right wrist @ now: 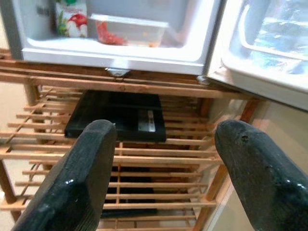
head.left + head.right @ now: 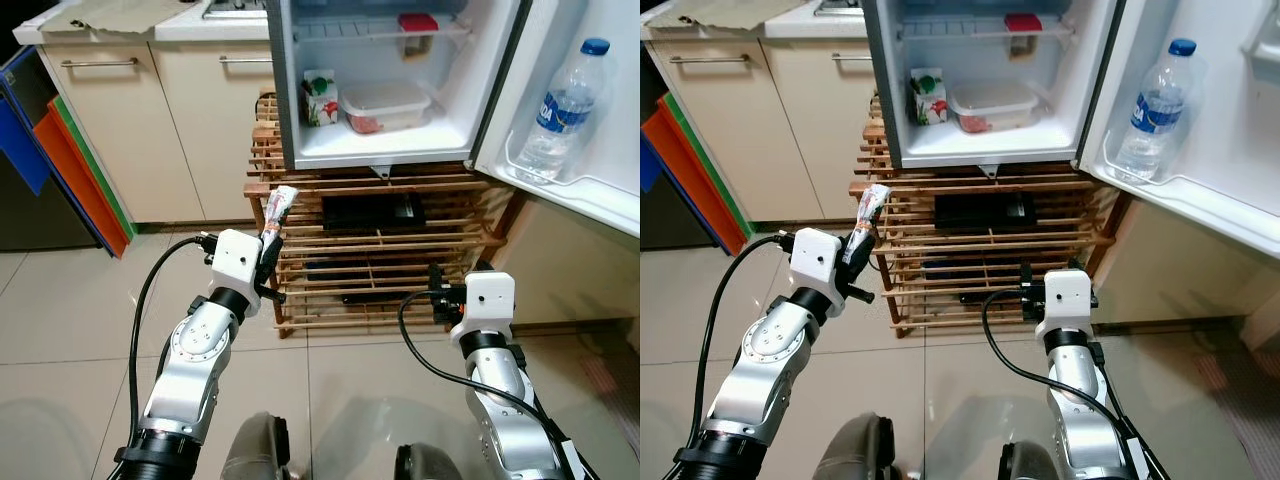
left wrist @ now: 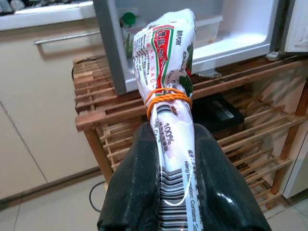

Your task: Restocking fridge

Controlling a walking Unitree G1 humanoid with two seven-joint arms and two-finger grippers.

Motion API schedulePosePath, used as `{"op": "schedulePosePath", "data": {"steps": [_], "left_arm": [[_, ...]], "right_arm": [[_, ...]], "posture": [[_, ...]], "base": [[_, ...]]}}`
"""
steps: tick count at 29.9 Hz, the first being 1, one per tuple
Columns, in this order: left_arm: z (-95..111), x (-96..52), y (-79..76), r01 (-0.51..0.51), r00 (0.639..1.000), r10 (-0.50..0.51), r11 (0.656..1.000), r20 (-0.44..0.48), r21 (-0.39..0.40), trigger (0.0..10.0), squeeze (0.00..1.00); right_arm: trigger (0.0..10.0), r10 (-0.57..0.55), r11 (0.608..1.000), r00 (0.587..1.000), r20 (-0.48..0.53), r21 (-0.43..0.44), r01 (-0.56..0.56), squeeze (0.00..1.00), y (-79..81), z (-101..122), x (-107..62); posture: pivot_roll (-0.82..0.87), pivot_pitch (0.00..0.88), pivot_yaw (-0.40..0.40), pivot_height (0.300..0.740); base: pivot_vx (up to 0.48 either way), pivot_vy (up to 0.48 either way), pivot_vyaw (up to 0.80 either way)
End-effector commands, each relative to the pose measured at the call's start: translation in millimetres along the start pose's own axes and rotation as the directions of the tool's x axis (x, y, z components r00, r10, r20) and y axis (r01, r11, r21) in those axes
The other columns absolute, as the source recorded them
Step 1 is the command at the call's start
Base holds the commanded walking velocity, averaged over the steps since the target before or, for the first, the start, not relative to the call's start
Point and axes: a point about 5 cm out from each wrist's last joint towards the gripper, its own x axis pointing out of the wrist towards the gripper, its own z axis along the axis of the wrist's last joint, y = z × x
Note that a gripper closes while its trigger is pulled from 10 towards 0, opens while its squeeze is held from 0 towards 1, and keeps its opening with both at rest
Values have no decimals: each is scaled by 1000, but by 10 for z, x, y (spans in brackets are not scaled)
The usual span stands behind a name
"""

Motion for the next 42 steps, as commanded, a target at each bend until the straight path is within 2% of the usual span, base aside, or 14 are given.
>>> {"op": "schedulePosePath", "data": {"steps": [1, 29, 30, 36, 39, 40, 42], "left_arm": [[100, 42, -6, 13, 999, -13, 1000, 38, 20, 10000, 0], [173, 90, -15, 38, 997, -40, 999, 61, 33, 10000, 0], [212, 118, -22, 54, 996, -55, 998, 69, 12, 10000, 0], [449, 281, 18, 52, 994, -54, 998, 92, 29, 10000, 0], [554, 363, -16, 83, 992, -86, 996, 91, 35, 10000, 0], [720, 481, -107, 141, 984, -144, 989, 107, 40, 10000, 0], [850, 575, -193, 185, 974, -191, 981, 120, 55, 10000, 0]], "right_arm": [[10000, 4, 1000, 1000, -2, -3, -4, 0, 1, -6, 6], [10000, 18, 1000, 1000, -12, -8, -18, 0, 8, -52, -24], [10000, 21, 1000, 1000, -15, -8, -21, 0, 9, -60, -31], [10000, 26, 1000, 999, -24, -11, -26, 0, 7, -80, -43], [10000, 28, 1000, 999, -28, -12, -28, 0, 8, -87, -48], [10000, 30, 999, 999, -30, -13, -31, 0, 12, -92, -55], [10000, 34, 999, 999, -33, -13, -34, 0, 18, -96, -63]], "posture": [[-30, 0, 43, 665], [-36, 0, 47, 665], [-37, 0, 45, 665], [-36, 0, 44, 665], [-36, 0, 43, 665], [-37, 0, 41, 665], [-40, 0, 42, 665]], "base": [[480, 0, 0], [480, 0, 0], [424, 0, 0], [272, 0, 0], [0, 0, 0], [0, 0, 0], [0, 0, 0]]}}
